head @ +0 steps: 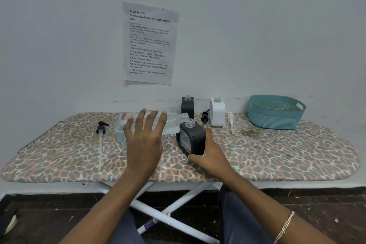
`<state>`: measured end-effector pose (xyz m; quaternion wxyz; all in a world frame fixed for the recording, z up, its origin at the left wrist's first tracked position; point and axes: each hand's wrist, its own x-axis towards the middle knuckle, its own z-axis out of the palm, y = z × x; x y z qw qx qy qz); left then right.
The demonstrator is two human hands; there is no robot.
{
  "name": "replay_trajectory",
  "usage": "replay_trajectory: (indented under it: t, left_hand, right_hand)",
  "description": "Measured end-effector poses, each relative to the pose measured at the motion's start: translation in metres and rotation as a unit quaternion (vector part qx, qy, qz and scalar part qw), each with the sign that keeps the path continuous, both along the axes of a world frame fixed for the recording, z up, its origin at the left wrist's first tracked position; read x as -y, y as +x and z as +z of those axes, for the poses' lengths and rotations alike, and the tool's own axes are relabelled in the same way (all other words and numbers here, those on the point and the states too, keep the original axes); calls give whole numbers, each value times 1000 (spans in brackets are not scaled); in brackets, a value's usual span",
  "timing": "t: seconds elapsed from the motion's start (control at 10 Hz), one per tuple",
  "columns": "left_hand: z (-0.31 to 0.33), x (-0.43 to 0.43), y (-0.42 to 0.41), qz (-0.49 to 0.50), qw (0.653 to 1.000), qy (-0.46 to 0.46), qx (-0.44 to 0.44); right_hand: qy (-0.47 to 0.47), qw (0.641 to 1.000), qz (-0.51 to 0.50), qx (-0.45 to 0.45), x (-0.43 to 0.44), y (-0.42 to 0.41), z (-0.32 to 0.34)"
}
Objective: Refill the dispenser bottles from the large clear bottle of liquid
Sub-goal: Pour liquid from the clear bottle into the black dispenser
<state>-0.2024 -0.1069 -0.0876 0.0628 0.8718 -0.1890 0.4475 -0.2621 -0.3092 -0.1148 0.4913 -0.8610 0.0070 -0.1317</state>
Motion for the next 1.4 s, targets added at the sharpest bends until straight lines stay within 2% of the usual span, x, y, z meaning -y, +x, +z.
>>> replay_trajectory:
  t: [1.4]
  left_hand:
    - [3, 1, -3, 2, 1000, 6, -5]
  right_hand:
    - [2, 1000, -4, -11, 1, 0, -2]
